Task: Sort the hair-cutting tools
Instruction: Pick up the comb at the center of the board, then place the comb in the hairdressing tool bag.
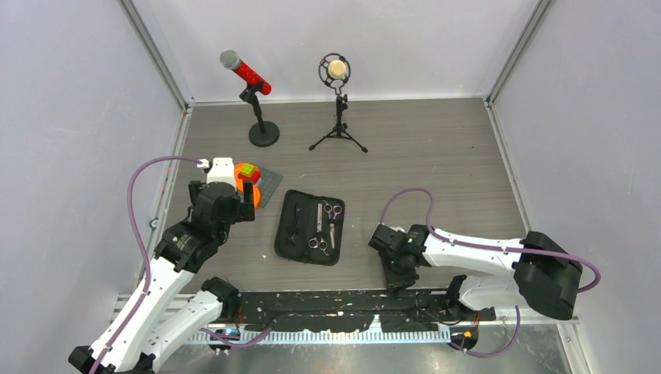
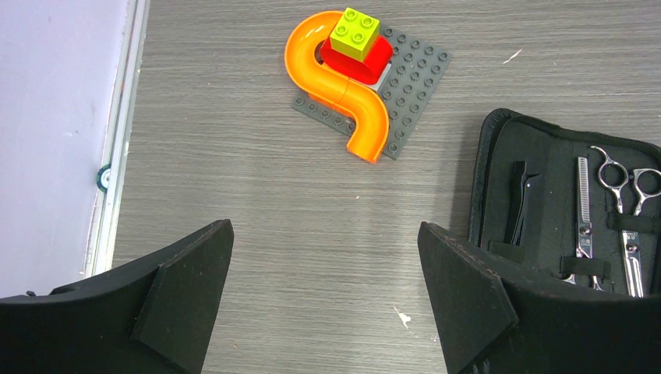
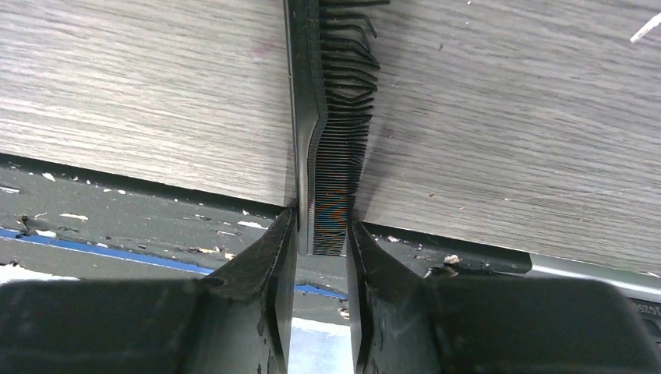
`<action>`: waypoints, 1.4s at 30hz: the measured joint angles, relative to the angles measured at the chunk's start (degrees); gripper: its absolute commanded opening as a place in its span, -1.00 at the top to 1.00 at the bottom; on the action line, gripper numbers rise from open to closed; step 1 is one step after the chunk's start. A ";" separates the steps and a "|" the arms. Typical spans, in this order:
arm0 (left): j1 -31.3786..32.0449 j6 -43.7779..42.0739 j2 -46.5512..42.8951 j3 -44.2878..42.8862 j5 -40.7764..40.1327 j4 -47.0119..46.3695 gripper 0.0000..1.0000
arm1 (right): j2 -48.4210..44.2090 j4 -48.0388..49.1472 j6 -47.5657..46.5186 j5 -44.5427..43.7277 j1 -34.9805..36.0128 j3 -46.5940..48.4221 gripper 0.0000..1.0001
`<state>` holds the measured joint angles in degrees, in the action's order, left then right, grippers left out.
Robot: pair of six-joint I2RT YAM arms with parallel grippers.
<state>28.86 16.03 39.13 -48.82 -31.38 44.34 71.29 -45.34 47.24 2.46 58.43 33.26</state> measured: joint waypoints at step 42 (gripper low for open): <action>0.00 0.00 1.46 0.02 1.73 -0.83 -0.83 | 37.18 17.68 4.92 0.81 -0.96 39.89 0.71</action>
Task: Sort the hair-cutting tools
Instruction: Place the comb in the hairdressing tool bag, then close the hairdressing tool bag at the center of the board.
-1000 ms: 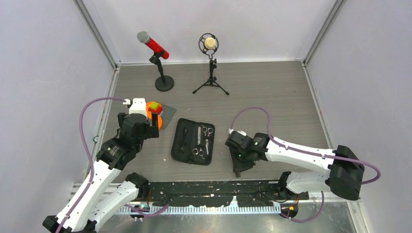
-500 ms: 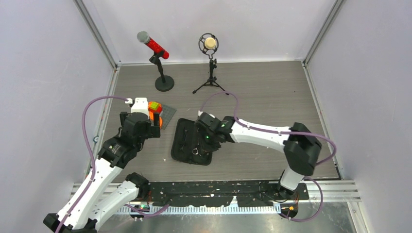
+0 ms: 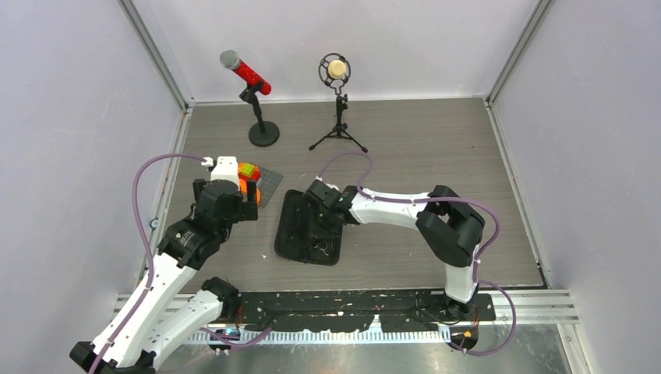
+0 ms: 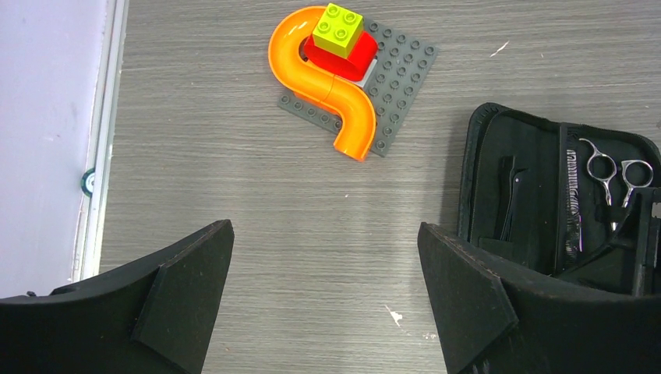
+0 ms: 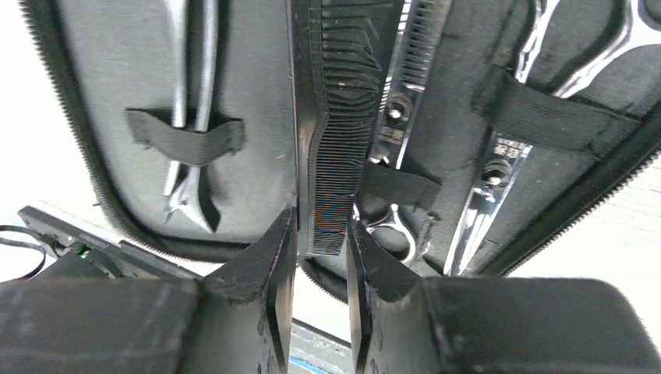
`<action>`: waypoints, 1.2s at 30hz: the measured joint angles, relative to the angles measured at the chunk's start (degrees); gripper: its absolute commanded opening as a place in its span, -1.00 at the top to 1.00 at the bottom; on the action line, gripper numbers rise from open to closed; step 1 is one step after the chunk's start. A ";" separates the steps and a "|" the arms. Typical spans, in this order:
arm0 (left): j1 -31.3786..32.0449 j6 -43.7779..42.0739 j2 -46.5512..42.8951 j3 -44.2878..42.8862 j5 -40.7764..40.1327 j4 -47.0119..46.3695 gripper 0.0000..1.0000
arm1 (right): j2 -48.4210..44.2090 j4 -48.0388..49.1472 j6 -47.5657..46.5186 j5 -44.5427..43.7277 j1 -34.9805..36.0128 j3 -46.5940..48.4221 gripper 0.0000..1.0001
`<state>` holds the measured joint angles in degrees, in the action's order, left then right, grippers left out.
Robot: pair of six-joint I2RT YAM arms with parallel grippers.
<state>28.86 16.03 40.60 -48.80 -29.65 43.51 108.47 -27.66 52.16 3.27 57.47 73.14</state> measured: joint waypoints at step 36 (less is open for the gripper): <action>-8.85 17.29 32.44 -1.53 25.14 -9.44 -0.88 | -17.00 17.86 -2.95 8.46 -17.51 -23.10 -0.10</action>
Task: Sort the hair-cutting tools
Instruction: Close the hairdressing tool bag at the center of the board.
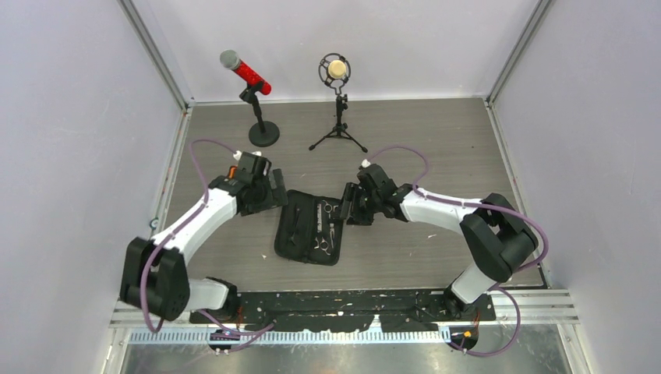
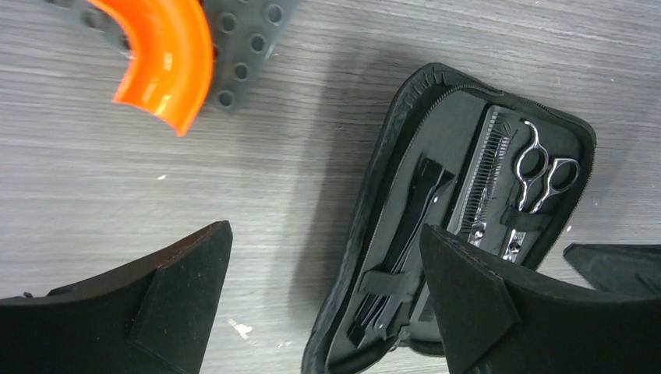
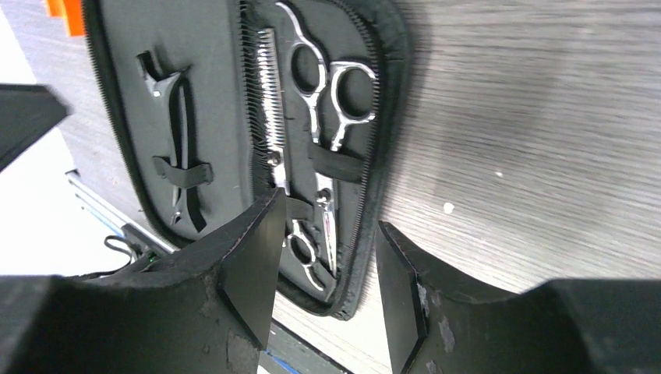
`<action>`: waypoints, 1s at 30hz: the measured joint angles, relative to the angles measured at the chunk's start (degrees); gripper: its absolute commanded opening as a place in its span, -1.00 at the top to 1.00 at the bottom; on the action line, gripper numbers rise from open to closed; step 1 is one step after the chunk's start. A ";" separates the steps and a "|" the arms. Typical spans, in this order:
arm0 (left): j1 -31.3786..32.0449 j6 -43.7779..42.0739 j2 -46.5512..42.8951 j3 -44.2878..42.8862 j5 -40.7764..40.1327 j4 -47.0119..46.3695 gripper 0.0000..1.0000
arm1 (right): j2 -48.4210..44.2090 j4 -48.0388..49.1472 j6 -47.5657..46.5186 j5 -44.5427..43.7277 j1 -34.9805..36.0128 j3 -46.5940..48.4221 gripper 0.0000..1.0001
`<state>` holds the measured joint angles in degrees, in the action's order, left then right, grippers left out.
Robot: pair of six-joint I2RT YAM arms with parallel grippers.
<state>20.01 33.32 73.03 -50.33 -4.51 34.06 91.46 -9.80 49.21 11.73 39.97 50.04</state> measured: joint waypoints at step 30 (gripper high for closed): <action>13.84 9.60 3.76 0.42 16.52 -9.49 -0.45 | 7.72 15.21 -1.55 8.39 -1.49 -2.69 -0.31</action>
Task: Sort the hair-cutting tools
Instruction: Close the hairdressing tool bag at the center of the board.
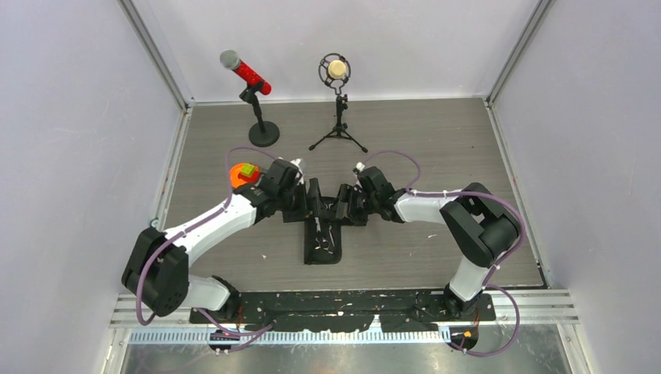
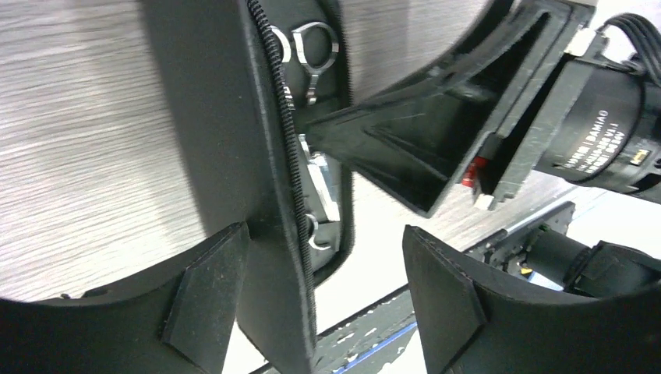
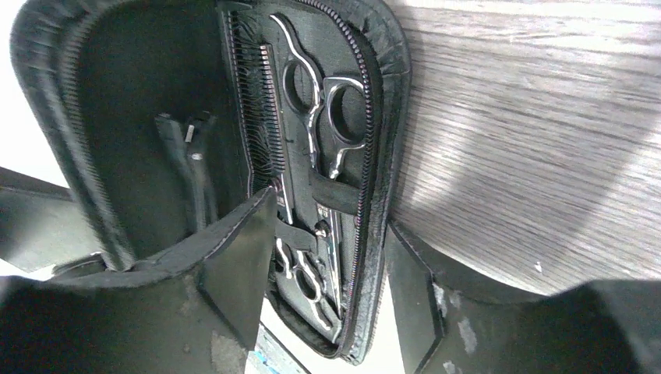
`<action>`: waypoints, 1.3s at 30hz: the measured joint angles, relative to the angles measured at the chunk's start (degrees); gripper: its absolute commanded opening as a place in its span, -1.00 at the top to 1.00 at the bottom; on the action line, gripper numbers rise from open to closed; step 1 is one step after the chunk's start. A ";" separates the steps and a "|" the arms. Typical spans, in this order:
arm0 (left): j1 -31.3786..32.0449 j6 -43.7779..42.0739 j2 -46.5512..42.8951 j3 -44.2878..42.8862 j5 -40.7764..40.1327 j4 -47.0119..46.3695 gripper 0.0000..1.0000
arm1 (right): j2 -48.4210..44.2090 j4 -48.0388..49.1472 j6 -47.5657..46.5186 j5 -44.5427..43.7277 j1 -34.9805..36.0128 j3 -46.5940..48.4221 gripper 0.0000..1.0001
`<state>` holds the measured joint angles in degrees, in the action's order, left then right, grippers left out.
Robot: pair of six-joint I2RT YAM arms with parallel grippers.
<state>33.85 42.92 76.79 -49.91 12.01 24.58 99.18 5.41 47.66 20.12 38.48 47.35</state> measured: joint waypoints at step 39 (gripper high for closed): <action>3.72 6.34 14.84 -2.99 6.03 -10.84 -0.41 | 1.36 11.76 0.55 7.87 -6.82 -5.95 -0.04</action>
<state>37.56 49.25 91.64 -52.90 18.04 13.74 100.53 17.17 48.21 27.99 31.66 41.41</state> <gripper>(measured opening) 0.668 0.523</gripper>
